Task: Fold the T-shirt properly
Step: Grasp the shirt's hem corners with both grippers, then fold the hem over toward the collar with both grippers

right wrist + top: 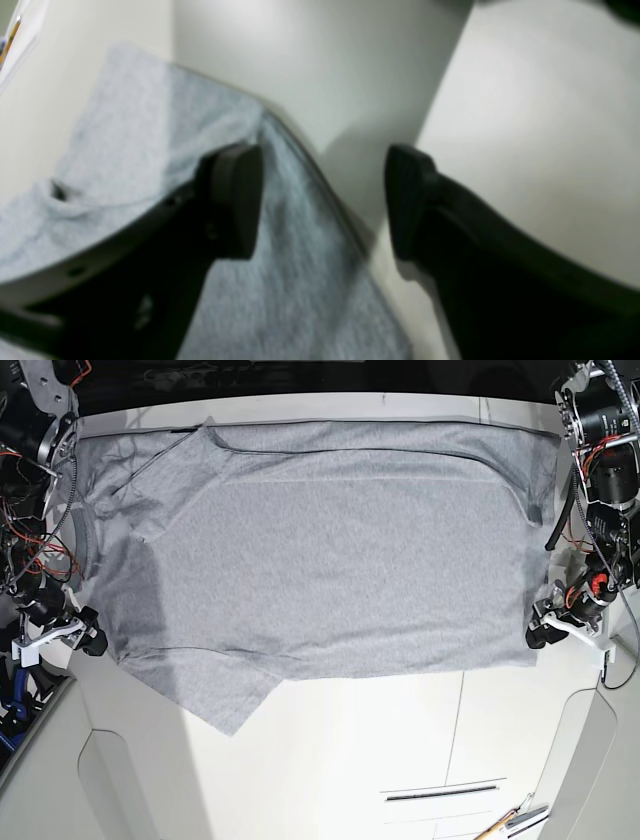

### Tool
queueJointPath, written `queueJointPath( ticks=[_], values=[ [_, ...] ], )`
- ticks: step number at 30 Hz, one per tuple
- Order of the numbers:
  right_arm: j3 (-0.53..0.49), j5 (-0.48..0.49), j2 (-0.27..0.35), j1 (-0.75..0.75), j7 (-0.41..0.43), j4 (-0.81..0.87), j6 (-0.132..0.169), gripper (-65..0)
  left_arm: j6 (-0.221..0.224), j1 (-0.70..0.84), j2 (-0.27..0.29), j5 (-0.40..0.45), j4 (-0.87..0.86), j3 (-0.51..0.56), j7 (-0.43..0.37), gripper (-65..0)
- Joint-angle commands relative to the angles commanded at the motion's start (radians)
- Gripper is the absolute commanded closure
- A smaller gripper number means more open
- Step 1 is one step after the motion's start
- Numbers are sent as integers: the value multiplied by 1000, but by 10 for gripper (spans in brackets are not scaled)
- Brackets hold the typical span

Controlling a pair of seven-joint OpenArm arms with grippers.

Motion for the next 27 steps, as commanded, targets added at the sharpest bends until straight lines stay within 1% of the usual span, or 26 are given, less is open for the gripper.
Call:
queueJointPath(
  ticks=[1,3,7,8,13,14,15,17,18,19,20,21,22,23,25,27],
  values=[
    [-4,4,-3,-6,0,-3,8,-377,-5,0,8,-7,0,15,4,-373],
    [-15,9,-11,-11,-1,-18,10,-377,-5,0,32,-5,0,31,6,-374],
    [-29,68,-32,-20,-13,-23,11,-377,-5,2,83,17,0,31,21,-373],
    [-29,67,-38,-20,-17,-23,18,-377,-5,2,90,16,0,31,23,-373],
    [-31,67,-67,-19,-19,-23,18,-375,-5,2,96,17,0,31,29,-373],
    [-31,68,-70,-19,-19,-23,18,-362,-5,2,96,17,0,31,32,-372],
    [-31,67,-72,-19,-18,-23,18,-331,-5,2,96,17,0,31,35,-371],
    [-31,66,-72,-19,-12,-23,18,-243,-5,2,96,17,0,31,35,-367],
    [-31,60,-72,-19,-6,-23,18,-185,-5,2,96,17,0,31,35,-335],
    [-31,44,-72,-19,-3,-23,18,-119,-5,2,96,17,0,31,35,-276],
    [-31,37,-72,-19,-3,-23,18,-50,-5,2,96,17,0,31,35,-200],
    [-31,37,-72,-19,-3,-23,18,0,-5,2,96,19,0,31,35,-124],
    [-31,37,-70,-19,-4,-23,18,0,-5,2,96,27,0,31,35,-51],
    [-31,37,-68,-19,-5,-23,18,0,-5,0,96,37,0,31,35,0],
    [-31,38,-61,-19,-10,-18,19,0,-5,-2,92,39,1,31,35,0],
    [-31,41,-53,-19,-28,8,26,0,-6,-7,77,39,9,31,37,0]
  ],
)
